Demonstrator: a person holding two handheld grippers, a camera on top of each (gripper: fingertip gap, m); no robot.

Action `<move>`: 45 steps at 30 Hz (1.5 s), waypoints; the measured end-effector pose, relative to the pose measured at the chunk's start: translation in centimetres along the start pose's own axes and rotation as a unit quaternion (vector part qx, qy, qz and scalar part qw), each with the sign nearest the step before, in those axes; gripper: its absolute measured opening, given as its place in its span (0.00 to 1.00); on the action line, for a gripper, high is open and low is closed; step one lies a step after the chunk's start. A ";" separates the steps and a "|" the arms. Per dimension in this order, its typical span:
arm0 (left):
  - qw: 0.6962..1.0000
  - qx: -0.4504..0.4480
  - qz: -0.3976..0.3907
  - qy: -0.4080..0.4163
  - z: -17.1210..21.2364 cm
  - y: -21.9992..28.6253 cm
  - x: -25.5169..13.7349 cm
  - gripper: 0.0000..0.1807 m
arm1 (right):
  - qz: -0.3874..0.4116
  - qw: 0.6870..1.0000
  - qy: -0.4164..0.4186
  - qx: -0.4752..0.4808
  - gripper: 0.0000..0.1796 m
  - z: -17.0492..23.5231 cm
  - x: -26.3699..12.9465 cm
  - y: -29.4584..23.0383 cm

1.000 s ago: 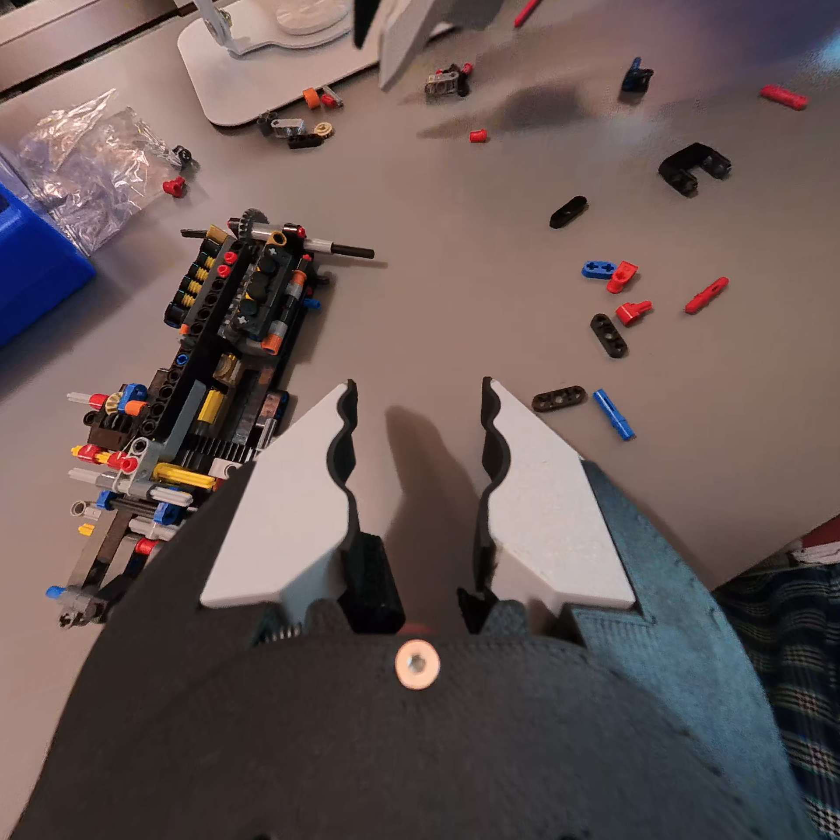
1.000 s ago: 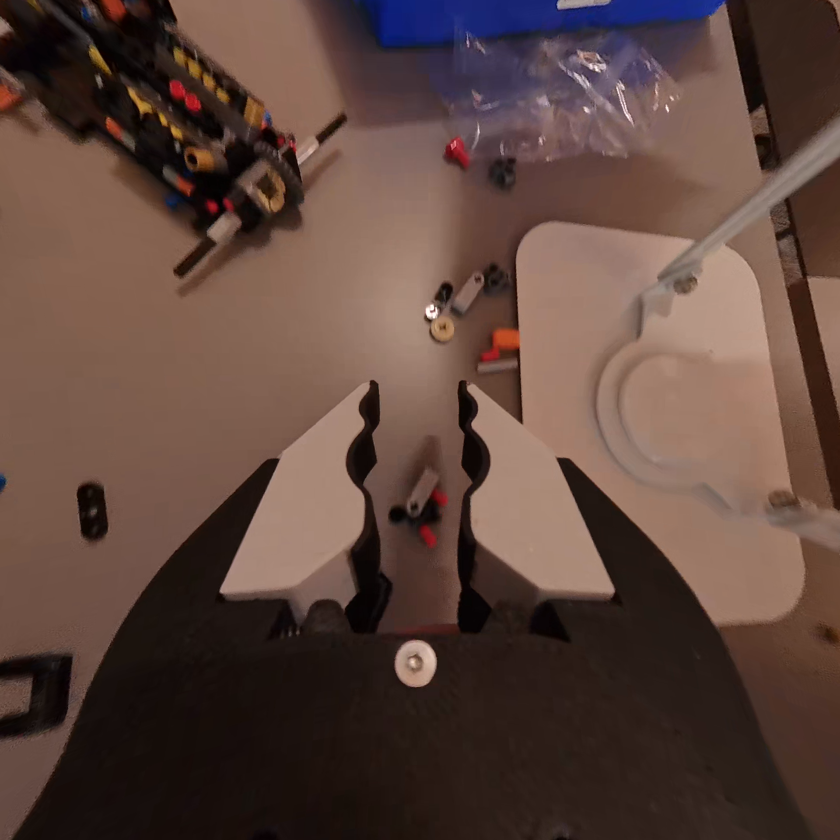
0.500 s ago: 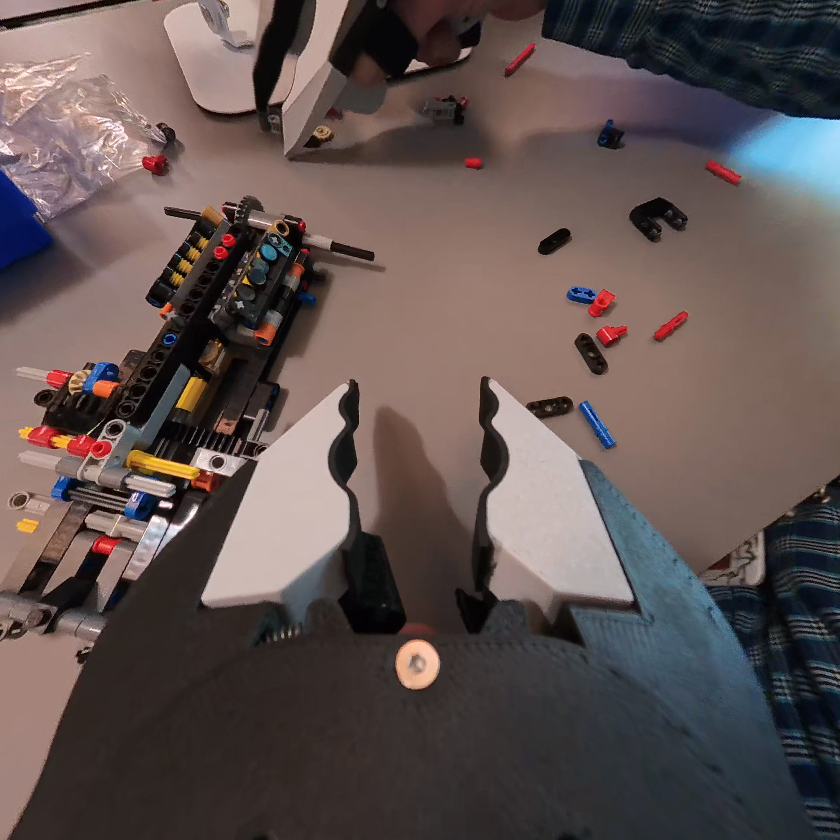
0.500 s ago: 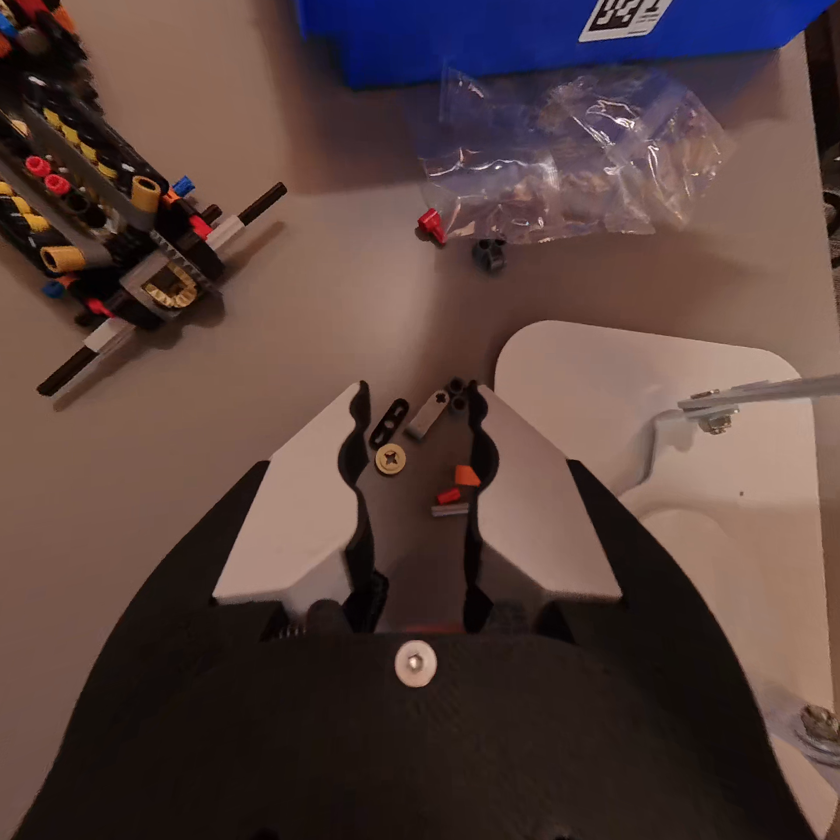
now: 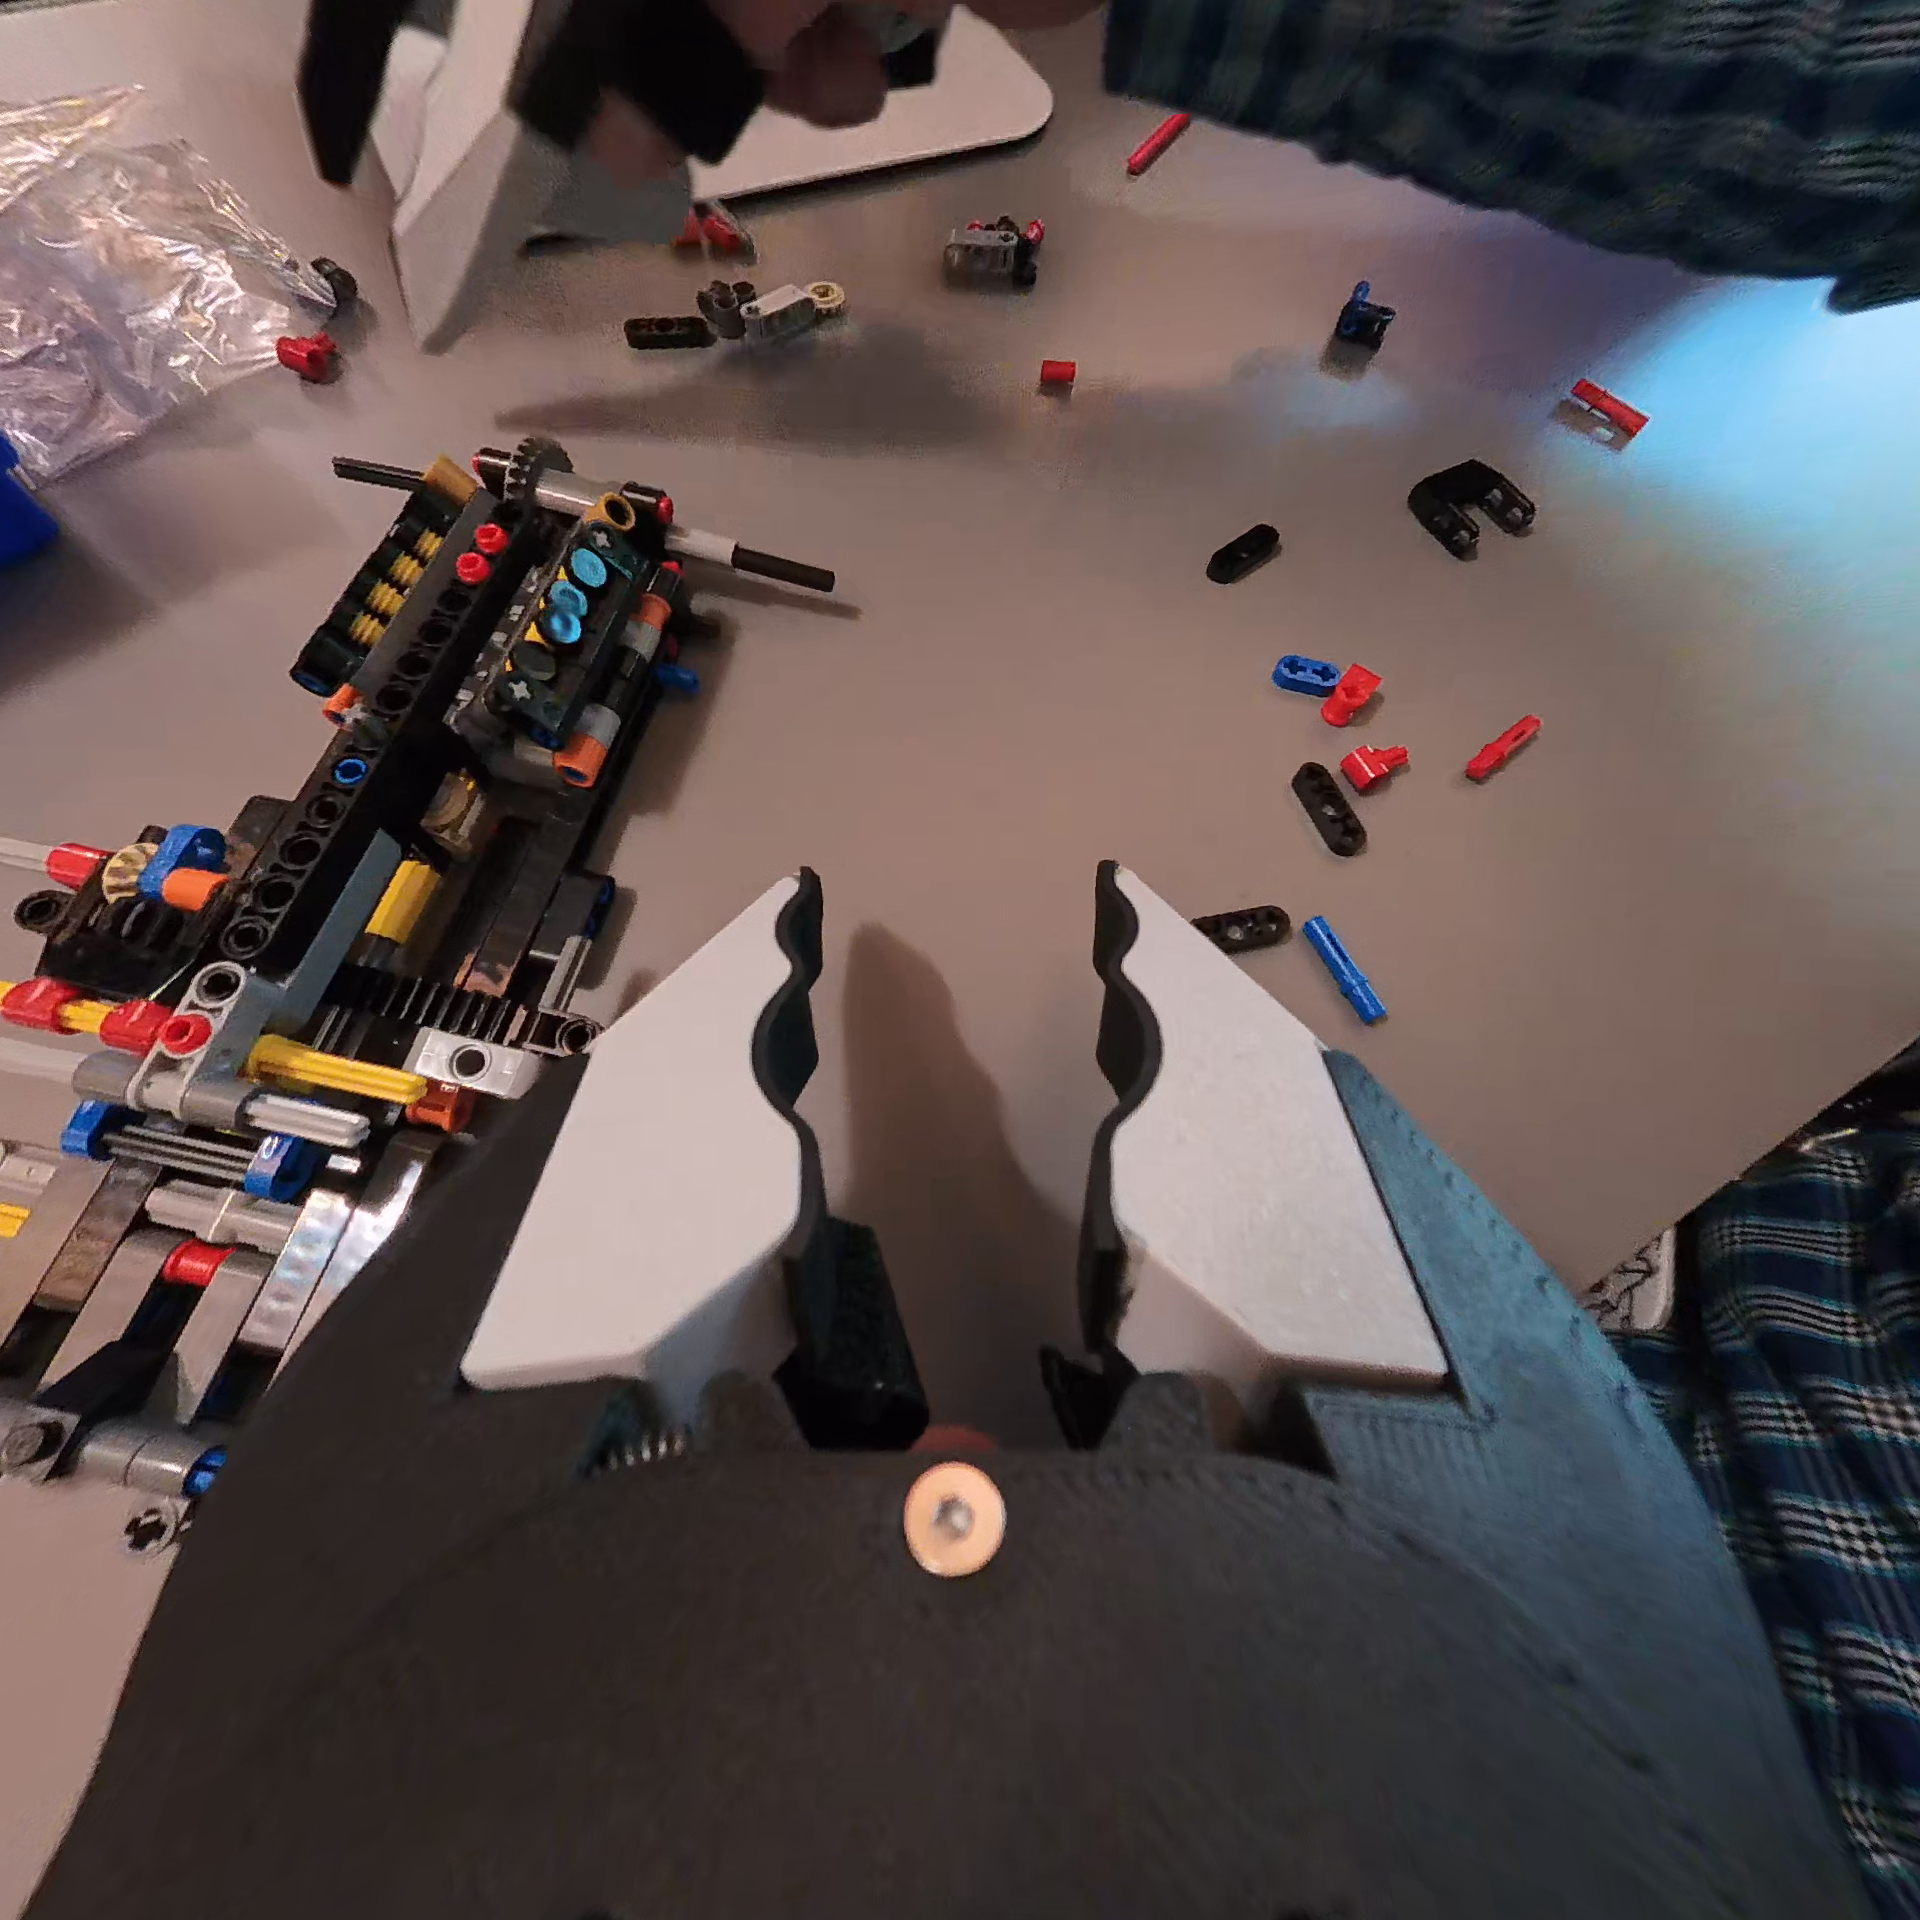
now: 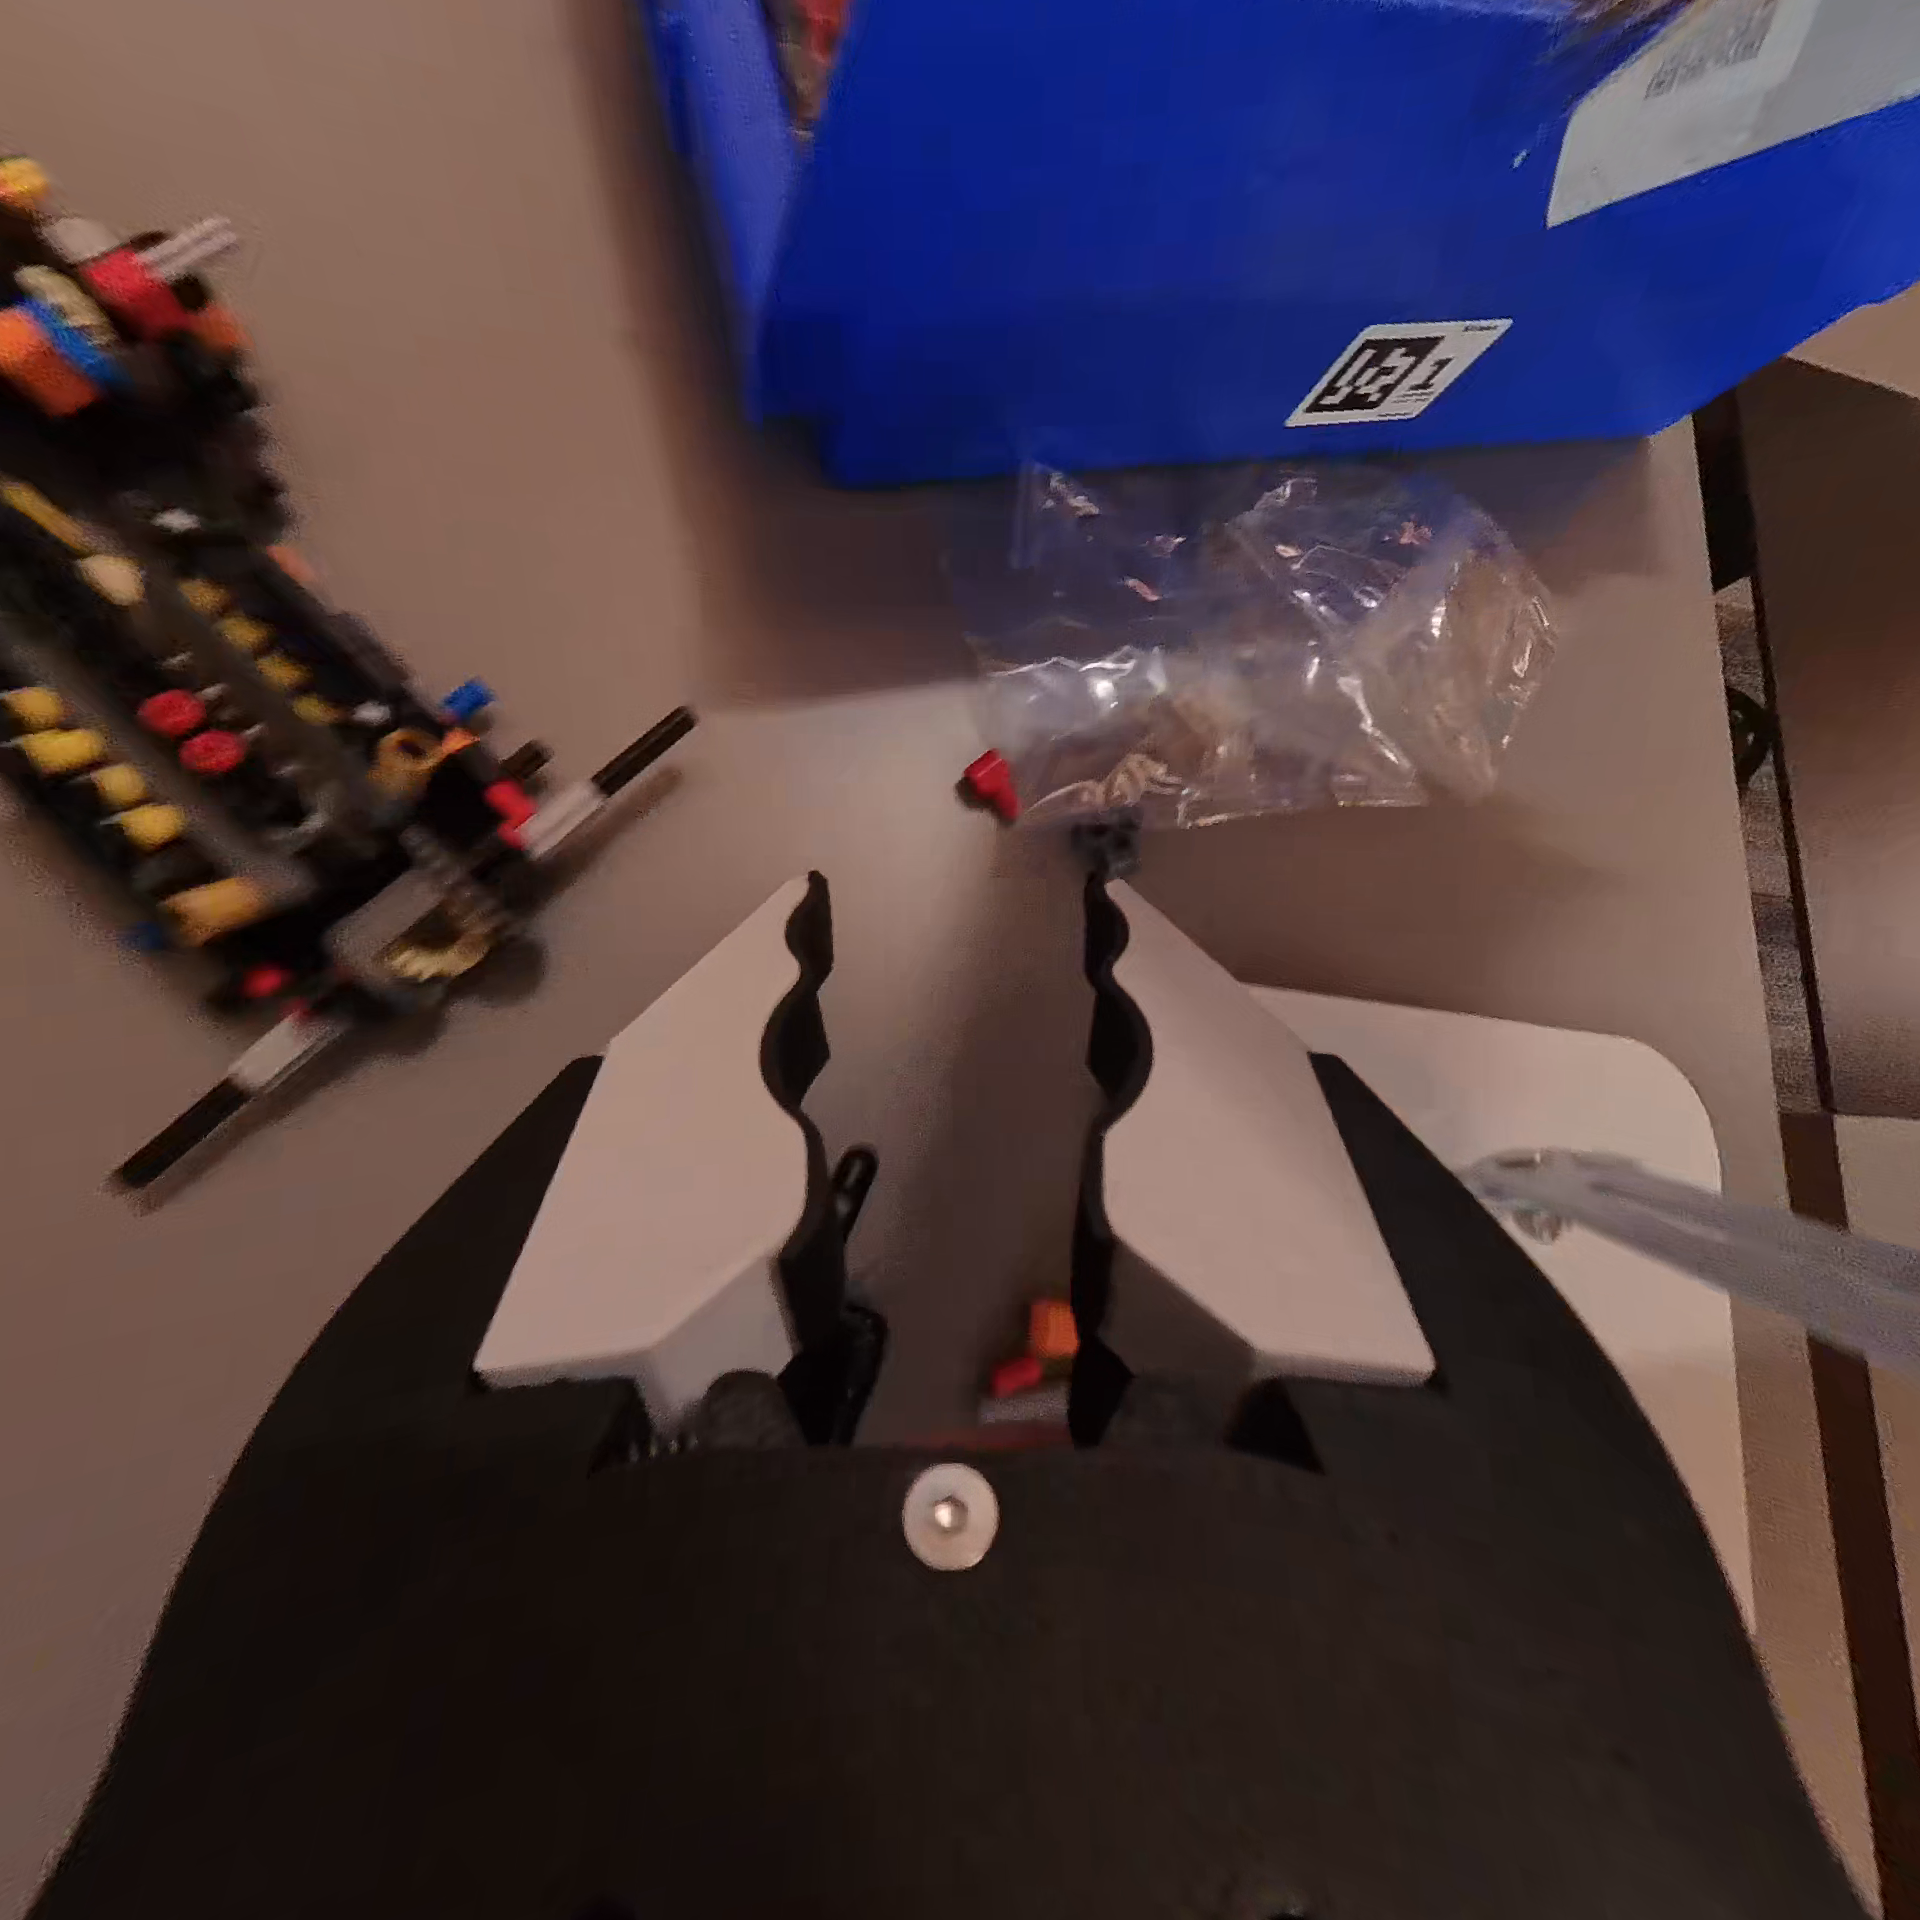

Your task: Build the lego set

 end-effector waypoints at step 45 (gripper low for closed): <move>0.999 -0.011 0.034 -0.003 0.1 0.0 0.1 0.28 | -0.085 0.995 -0.023 0.051 0.18 0.8 -3.7 -3.9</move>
Point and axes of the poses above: each gripper's, where its closed fingertips meet, x out along the fingers, z out of its underside, y = z × x across the jaws, the point moved 9 cm from there along -x, back along the fingers, and after that the axes turned 10 degrees about y, right-handed, at the moved point
